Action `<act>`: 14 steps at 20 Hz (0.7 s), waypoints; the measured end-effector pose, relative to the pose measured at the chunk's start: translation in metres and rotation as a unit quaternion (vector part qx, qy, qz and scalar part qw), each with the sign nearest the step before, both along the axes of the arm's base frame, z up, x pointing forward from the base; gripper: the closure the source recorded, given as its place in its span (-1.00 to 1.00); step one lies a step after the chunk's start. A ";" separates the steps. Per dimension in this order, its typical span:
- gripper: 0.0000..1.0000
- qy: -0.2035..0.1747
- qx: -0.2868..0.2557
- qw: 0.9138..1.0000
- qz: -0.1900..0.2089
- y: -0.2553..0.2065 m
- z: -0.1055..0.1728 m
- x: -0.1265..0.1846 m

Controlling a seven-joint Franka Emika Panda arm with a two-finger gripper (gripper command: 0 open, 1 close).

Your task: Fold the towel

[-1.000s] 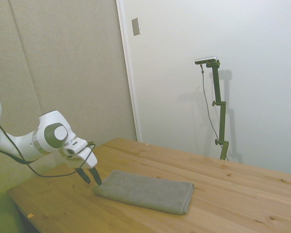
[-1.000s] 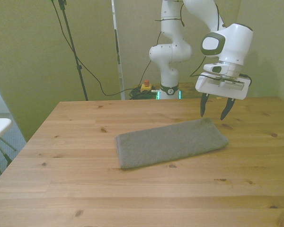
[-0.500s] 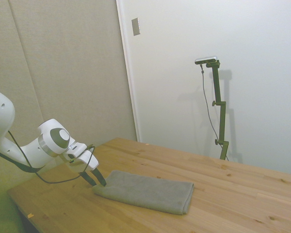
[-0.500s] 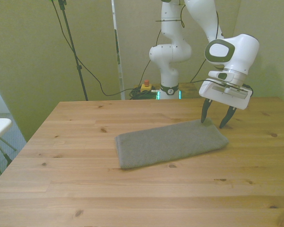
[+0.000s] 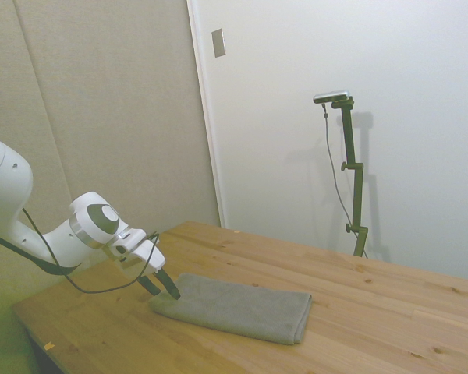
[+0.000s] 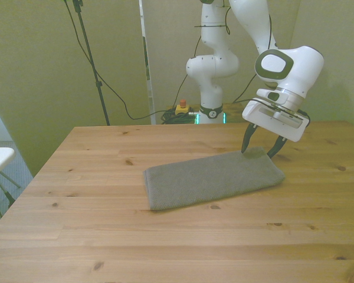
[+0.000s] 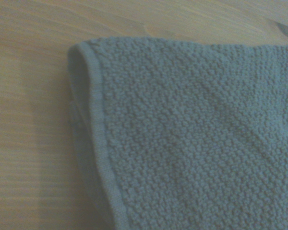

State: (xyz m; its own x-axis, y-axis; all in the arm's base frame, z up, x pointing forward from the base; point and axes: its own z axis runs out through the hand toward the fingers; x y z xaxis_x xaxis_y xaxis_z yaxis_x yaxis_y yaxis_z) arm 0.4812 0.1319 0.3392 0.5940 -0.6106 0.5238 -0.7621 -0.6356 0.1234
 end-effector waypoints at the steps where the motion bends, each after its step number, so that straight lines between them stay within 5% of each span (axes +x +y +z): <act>1: 1.00 0.001 -0.001 1.000 -0.006 -0.005 0.000 0.003; 14: 1.00 0.001 0.009 1.000 -0.007 -0.023 -0.002 0.011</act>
State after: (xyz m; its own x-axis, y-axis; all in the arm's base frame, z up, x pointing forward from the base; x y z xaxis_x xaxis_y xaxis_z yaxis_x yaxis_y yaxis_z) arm 0.4923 0.1090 0.3377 0.5854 -0.6288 0.5118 -0.7713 -0.6264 0.1127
